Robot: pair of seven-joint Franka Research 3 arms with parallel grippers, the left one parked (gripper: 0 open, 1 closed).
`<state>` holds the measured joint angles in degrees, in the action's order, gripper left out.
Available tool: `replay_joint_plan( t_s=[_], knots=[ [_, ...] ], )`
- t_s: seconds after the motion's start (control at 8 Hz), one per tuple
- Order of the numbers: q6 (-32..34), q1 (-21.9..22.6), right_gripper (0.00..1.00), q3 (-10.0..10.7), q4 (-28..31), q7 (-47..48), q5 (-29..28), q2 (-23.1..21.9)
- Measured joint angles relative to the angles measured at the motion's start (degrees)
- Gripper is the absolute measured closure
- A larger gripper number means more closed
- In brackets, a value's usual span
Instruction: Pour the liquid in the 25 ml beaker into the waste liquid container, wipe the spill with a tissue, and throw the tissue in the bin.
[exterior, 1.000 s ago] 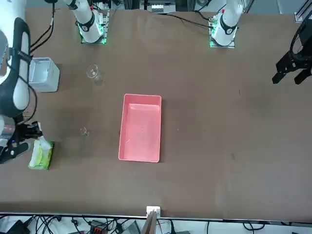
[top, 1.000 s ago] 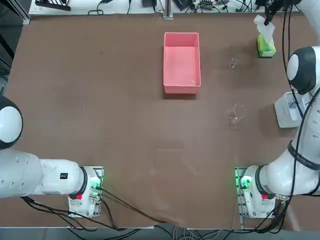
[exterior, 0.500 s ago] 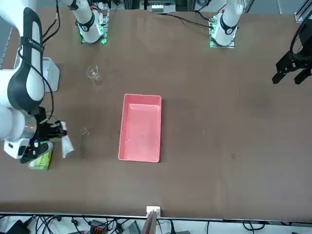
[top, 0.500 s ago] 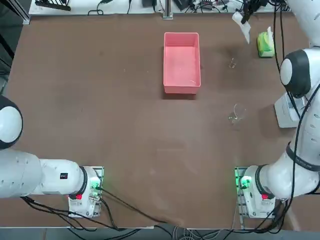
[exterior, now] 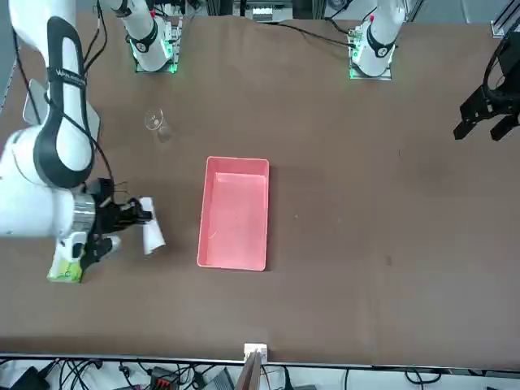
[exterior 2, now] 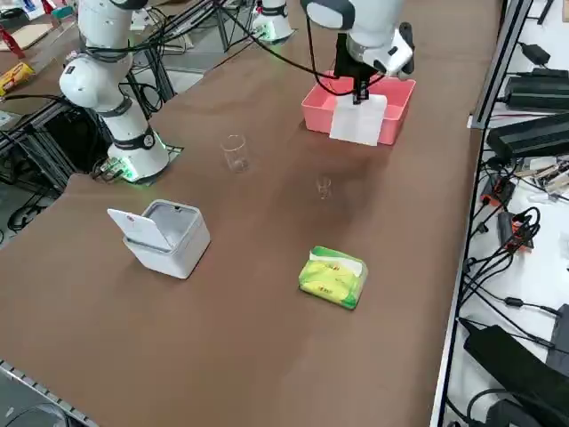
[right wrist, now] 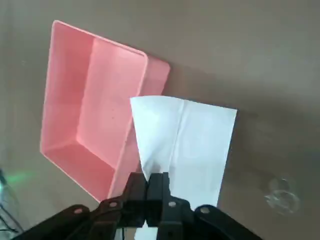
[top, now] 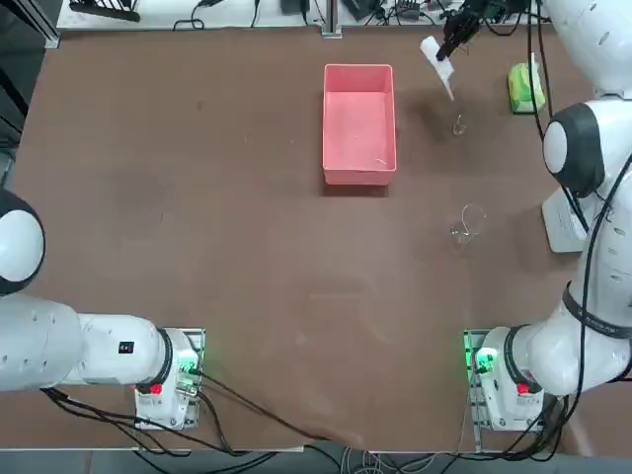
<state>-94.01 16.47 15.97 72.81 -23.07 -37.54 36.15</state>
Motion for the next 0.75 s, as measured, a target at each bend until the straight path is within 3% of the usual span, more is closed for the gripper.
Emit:
replay_joint_plan(
  t_s=[0.75],
  knots=[
    [-9.2,3.9,0.98,-0.1,7.6,-2.4,-17.7,4.9]
  ],
)
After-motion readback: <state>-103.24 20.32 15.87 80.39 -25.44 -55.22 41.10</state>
